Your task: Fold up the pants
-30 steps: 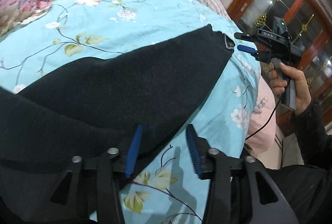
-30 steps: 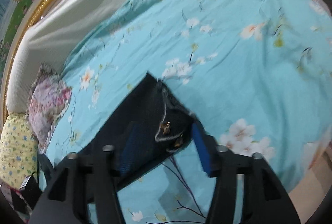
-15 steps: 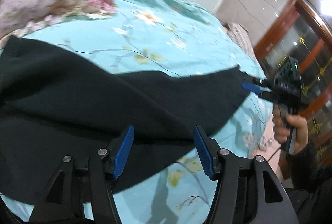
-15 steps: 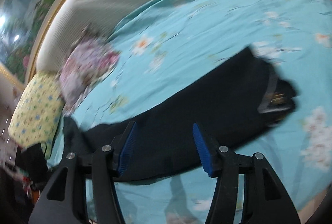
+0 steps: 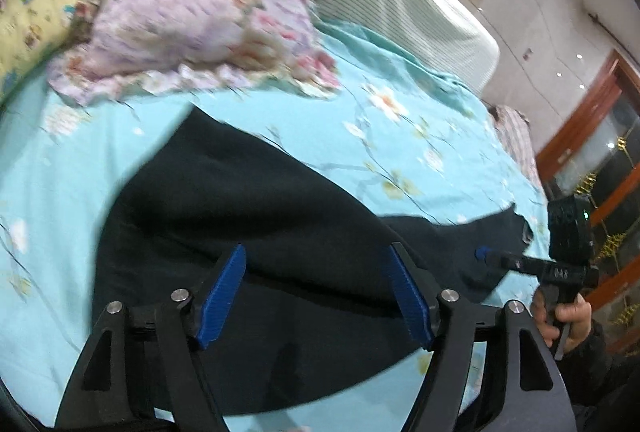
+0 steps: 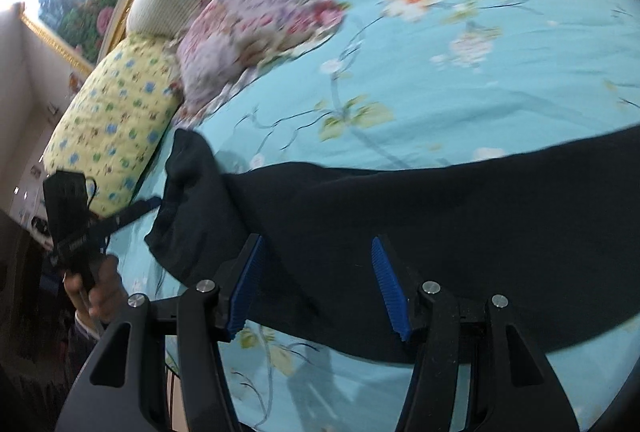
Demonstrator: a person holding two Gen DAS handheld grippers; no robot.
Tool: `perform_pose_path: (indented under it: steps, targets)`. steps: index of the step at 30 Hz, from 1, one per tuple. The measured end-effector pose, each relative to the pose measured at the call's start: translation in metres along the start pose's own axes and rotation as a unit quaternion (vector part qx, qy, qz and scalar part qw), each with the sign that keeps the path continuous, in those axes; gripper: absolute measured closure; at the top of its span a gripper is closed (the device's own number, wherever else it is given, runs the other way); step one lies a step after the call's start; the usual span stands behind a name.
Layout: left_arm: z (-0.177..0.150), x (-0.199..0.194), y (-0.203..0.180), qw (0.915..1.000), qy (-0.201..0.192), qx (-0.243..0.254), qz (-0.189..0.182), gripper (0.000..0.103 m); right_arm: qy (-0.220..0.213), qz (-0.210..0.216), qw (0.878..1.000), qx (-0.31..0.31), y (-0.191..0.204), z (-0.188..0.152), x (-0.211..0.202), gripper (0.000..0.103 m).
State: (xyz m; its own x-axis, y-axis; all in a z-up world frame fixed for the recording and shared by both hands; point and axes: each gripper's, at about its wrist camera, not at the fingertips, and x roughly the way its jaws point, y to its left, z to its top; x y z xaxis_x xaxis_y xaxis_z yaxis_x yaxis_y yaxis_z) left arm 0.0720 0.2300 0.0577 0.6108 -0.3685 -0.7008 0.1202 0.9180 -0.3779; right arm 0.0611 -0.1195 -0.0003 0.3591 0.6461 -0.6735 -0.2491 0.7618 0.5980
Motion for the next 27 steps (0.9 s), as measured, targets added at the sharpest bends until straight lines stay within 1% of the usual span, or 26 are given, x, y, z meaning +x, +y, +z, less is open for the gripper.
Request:
perform_pose_path:
  steps: [2, 4, 8, 11, 13, 15, 17, 18, 19, 21, 24, 26, 27]
  targets:
    - [0.011, -0.004, 0.014, 0.9999, 0.000, 0.001, 0.013, 0.027, 0.010, 0.007, 1.000, -0.008, 0.007, 0.001, 0.009, 0.045]
    - [0.021, -0.005, 0.024, 0.9995, 0.002, 0.000, 0.031, 0.025, 0.019, 0.011, 1.000, -0.015, 0.014, 0.003, 0.019, 0.041]
    - [0.040, 0.001, 0.047, 0.9991, 0.014, -0.002, 0.039, 0.023, 0.037, 0.019, 0.999, -0.030, 0.026, 0.007, 0.036, 0.041]
    - [0.056, 0.012, 0.063, 0.9987, 0.032, 0.001, 0.040, 0.023, 0.048, 0.025, 0.998, -0.041, 0.033, 0.010, 0.046, 0.041]
    - [0.065, 0.023, 0.071, 0.9984, 0.048, 0.004, 0.030, 0.023, 0.055, 0.028, 0.997, -0.052, 0.040, 0.012, 0.053, 0.041]
    - [0.074, 0.033, 0.079, 0.9980, 0.062, 0.006, 0.011, 0.023, 0.060, 0.031, 0.996, -0.063, 0.048, 0.013, 0.059, 0.041]
    - [0.083, 0.045, 0.089, 0.9960, 0.084, 0.007, -0.030, 0.022, 0.067, 0.037, 0.994, -0.075, 0.056, 0.015, 0.066, 0.041]
    - [0.088, 0.054, 0.096, 0.9937, 0.099, 0.005, -0.052, 0.022, 0.070, 0.038, 0.994, -0.079, 0.058, 0.015, 0.069, 0.041]
    - [0.091, 0.061, 0.101, 0.9921, 0.109, 0.003, -0.062, 0.022, 0.074, 0.039, 0.993, -0.087, 0.062, 0.016, 0.073, 0.041]
    - [0.094, 0.072, 0.110, 0.9901, 0.122, -0.001, -0.069, 0.022, 0.080, 0.040, 0.991, -0.097, 0.065, 0.017, 0.078, 0.041]
    - [0.096, 0.091, 0.126, 0.9846, 0.143, -0.023, -0.098, 0.022, 0.093, 0.043, 0.989, -0.106, 0.070, 0.019, 0.087, 0.041]
    - [0.095, 0.097, 0.128, 0.9821, 0.148, -0.027, -0.113, 0.022, 0.099, 0.041, 0.988, -0.113, 0.072, 0.021, 0.094, 0.041]
    - [0.094, 0.100, 0.128, 0.9816, 0.149, -0.025, -0.117, 0.024, 0.101, 0.041, 0.987, -0.116, 0.073, 0.021, 0.097, 0.041]
